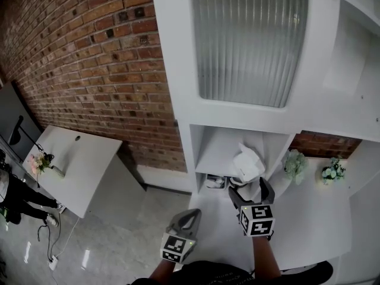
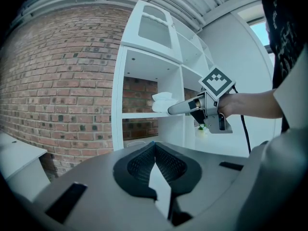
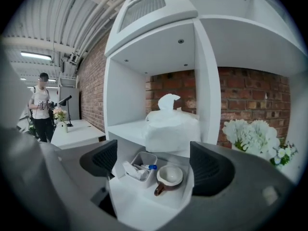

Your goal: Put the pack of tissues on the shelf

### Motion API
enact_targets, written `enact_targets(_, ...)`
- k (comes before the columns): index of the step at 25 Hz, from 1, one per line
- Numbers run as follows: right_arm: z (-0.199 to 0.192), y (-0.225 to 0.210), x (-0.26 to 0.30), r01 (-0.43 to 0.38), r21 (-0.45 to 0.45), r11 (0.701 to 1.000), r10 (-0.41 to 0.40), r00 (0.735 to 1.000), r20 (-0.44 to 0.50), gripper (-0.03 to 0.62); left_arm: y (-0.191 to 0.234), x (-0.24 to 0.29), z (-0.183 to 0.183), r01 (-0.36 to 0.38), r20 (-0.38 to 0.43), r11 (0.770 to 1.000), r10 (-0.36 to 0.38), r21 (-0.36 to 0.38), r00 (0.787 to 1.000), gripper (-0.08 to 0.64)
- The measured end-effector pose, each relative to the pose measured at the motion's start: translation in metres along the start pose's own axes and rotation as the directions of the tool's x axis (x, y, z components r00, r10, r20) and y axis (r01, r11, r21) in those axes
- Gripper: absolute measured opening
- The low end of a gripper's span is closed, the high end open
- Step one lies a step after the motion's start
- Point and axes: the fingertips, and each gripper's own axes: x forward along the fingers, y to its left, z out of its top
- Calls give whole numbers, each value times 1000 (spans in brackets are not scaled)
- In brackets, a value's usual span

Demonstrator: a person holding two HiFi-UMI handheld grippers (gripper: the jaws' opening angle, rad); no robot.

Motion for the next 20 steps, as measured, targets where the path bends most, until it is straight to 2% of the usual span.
enact_targets(9, 6, 5, -23, -17, -3, 1000, 17, 995, 98, 457, -8, -13, 3, -7, 25, 1000, 7, 0, 1000, 11)
enact_targets(15, 4, 11, -40, -23, 4, 1000, 22, 993, 113, 457, -11, -26, 6, -14, 47, 1000, 15, -18, 999, 11)
enact_targets(20, 6, 20, -58, -50, -11, 999, 51, 985, 168, 457, -16, -37, 4, -7, 52, 1000, 8, -18, 999, 11)
